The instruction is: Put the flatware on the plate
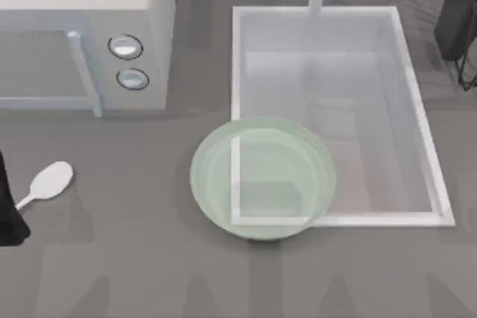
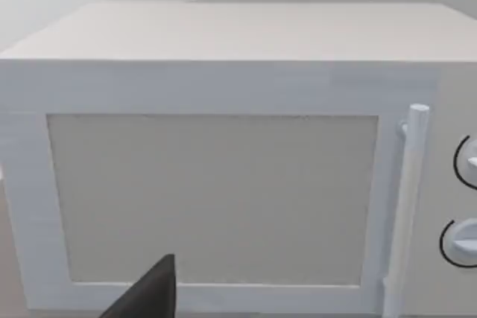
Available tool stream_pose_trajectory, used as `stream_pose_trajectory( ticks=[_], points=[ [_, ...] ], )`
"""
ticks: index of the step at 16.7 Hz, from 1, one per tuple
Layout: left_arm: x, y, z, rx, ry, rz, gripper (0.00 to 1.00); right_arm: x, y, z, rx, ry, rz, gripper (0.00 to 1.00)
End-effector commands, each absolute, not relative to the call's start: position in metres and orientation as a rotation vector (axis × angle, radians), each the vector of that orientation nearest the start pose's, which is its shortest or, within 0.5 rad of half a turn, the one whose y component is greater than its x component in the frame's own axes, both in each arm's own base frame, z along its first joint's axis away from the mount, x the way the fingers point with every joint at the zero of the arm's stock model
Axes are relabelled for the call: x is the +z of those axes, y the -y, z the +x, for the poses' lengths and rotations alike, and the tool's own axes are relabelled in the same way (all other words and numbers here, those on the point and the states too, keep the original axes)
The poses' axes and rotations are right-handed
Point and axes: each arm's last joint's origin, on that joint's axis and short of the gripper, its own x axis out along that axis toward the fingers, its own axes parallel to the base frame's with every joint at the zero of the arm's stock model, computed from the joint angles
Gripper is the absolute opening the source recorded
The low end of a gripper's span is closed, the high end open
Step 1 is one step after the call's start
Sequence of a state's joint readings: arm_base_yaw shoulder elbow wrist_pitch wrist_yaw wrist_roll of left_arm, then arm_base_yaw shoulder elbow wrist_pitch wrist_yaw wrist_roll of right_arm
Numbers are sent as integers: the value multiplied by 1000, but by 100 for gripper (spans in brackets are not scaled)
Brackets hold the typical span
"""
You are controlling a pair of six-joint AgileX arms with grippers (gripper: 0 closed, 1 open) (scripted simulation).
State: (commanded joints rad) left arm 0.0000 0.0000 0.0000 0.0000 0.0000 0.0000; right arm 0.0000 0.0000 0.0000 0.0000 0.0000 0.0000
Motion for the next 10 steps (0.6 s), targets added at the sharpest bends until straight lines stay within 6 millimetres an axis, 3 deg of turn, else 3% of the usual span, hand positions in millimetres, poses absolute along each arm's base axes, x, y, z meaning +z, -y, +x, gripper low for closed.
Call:
stream_pose_trajectory(
  ticks=[5,10],
  points=[
    [168,1,107,-3,-70,45,100,160,1,106,0,0,0,100],
    [198,-2,122,-30,-395,229,100,160,1,106,0,0,0,100]
  ],
)
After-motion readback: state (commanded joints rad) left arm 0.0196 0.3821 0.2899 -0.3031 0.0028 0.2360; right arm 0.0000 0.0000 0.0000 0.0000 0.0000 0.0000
